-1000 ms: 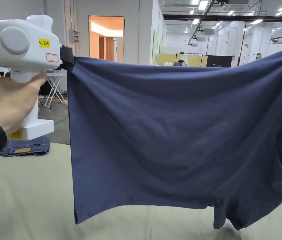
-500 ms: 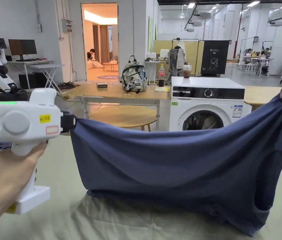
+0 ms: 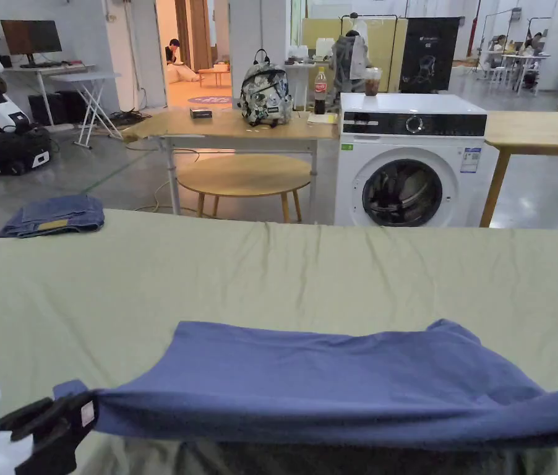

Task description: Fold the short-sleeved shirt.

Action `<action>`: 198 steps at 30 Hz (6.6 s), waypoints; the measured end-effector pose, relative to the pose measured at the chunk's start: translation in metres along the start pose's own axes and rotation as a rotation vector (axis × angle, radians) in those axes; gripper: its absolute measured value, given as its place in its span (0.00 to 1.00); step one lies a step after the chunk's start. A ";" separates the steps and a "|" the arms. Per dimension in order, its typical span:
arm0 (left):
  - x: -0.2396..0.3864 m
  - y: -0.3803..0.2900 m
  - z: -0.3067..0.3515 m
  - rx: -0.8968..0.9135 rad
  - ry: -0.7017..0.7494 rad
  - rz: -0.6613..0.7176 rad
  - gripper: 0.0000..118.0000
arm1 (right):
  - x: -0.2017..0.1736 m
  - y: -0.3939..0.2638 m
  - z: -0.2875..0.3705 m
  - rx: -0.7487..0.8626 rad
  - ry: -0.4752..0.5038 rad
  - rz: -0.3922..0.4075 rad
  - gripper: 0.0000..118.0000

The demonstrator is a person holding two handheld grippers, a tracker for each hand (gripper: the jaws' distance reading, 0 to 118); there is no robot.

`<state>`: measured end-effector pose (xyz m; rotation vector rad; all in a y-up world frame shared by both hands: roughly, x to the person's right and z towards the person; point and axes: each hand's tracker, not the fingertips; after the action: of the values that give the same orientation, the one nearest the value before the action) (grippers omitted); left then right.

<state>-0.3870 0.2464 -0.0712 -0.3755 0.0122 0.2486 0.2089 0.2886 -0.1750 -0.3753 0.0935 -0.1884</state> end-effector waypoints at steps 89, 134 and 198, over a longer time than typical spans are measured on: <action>-0.019 -0.156 0.027 -0.488 0.201 -0.075 0.01 | 0.029 -0.228 0.046 -0.405 -0.170 -0.150 0.38; 0.045 0.010 0.017 0.137 -0.017 -0.275 0.31 | -0.035 -0.071 0.006 -0.027 0.023 0.096 0.14; -0.038 -0.039 -0.075 -0.314 0.029 0.011 0.04 | 0.017 -0.119 -0.081 -0.379 -0.110 -0.165 0.08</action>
<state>-0.4121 0.1748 -0.1246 -0.6913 0.0042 0.2559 0.1954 0.1477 -0.2061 -0.7718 -0.0119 -0.3135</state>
